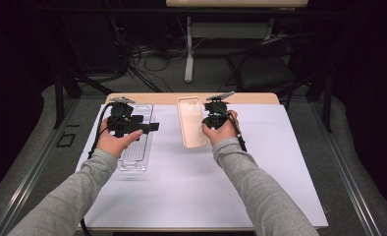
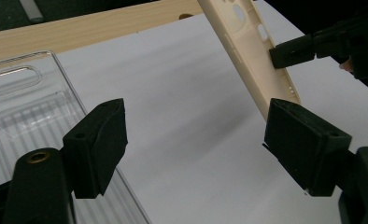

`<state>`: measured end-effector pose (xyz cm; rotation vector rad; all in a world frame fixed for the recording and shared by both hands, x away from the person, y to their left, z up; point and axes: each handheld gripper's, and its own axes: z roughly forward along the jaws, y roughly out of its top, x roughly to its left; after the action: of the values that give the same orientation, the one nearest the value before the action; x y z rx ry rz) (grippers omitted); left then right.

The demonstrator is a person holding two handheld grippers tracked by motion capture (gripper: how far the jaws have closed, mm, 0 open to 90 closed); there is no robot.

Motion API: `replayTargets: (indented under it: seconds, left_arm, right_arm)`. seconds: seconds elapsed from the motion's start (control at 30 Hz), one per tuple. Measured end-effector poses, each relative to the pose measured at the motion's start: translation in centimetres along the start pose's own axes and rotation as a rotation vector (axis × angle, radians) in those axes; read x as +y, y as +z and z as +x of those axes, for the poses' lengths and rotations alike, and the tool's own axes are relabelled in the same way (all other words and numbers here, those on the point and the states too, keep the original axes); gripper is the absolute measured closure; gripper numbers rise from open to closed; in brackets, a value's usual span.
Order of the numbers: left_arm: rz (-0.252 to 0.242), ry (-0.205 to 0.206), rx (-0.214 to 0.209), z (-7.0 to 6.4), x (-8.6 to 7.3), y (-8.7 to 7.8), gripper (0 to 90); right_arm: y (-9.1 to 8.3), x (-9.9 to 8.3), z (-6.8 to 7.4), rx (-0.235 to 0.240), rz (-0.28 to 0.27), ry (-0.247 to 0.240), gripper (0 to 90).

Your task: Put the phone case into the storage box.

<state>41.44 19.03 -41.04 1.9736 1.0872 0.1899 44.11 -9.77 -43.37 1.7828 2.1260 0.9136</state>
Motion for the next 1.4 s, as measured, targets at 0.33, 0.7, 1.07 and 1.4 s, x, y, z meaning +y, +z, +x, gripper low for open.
replayTargets:
  seconds: [0.33,0.7,1.07,1.4]
  left_arm:
    - [-0.035,0.005,-0.022,-0.2,0.0,-0.7,25.6]
    - [-0.062,0.037,-0.04,-0.7,0.0,-1.1,27.2]
    - [-0.078,0.043,-0.058,-0.8,-0.1,-1.4,27.6]
    - [-0.085,0.005,-0.085,-0.9,-0.5,-1.3,32.5]
  right_arm:
    - [-0.8,-0.2,0.5,0.027,-0.073,-0.034,87.9]
    - [-1.5,-0.9,0.6,0.067,-0.155,-0.089,87.9]
    - [-2.0,-1.7,-0.1,0.098,-0.197,-0.135,88.0]
    - [-2.2,-2.3,-0.5,0.08,-0.244,-0.176,88.0]
